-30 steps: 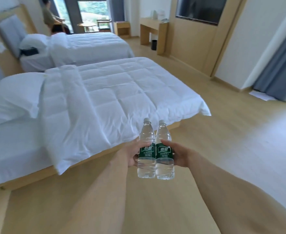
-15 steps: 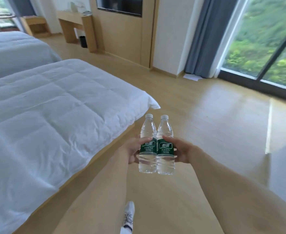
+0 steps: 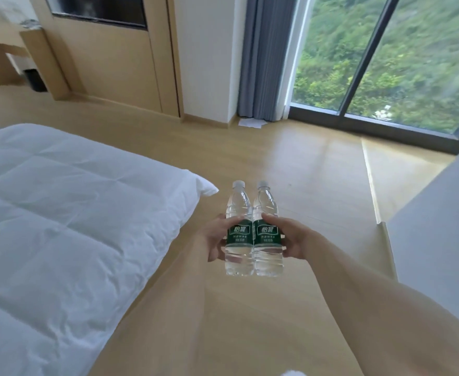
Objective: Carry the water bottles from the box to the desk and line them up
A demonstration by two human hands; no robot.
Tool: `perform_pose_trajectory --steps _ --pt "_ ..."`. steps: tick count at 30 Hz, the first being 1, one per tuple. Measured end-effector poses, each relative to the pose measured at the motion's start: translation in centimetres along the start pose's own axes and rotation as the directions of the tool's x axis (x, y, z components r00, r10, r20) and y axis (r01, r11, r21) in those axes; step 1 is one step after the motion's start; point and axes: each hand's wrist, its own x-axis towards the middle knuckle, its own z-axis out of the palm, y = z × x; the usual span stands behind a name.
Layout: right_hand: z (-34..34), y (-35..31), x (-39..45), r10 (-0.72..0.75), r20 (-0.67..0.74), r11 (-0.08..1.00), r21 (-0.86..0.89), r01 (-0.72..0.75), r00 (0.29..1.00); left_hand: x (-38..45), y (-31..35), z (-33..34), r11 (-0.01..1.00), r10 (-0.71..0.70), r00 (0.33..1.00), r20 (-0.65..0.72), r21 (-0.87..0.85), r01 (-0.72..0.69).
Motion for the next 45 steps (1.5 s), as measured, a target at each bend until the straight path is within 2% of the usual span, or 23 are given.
perform_pose_trajectory --steps 12,20,31,35,39,45 --pt "-5.6 -5.3 10.8 0.040 -0.033 0.995 0.093 -0.037 0.999 13.0 6.4 1.5 0.996 -0.066 0.998 0.024 0.062 0.064" --pt "-11.8 -15.0 21.4 0.059 0.013 0.995 0.074 -0.060 0.998 24.9 15.1 3.6 0.995 -0.092 0.996 -0.006 0.047 0.092" --pt "-16.8 -27.0 32.1 0.076 0.061 0.997 0.016 -0.077 0.995 35.7 25.7 4.8 0.997 -0.013 0.997 -0.070 0.075 0.018" --pt "-17.1 -30.2 36.0 0.096 0.063 0.995 -0.024 -0.094 0.993 39.9 28.9 3.3 0.991 -0.015 0.998 -0.066 0.133 0.024" --pt "-16.3 -34.2 41.1 0.056 0.052 0.997 -0.061 -0.053 0.997 45.0 32.7 0.3 0.977 -0.015 0.999 -0.043 0.211 0.023" --pt "-13.3 -42.2 48.8 0.023 0.038 0.996 -0.085 -0.020 0.999 52.8 39.6 -5.8 0.980 -0.025 1.000 -0.003 0.198 0.025"
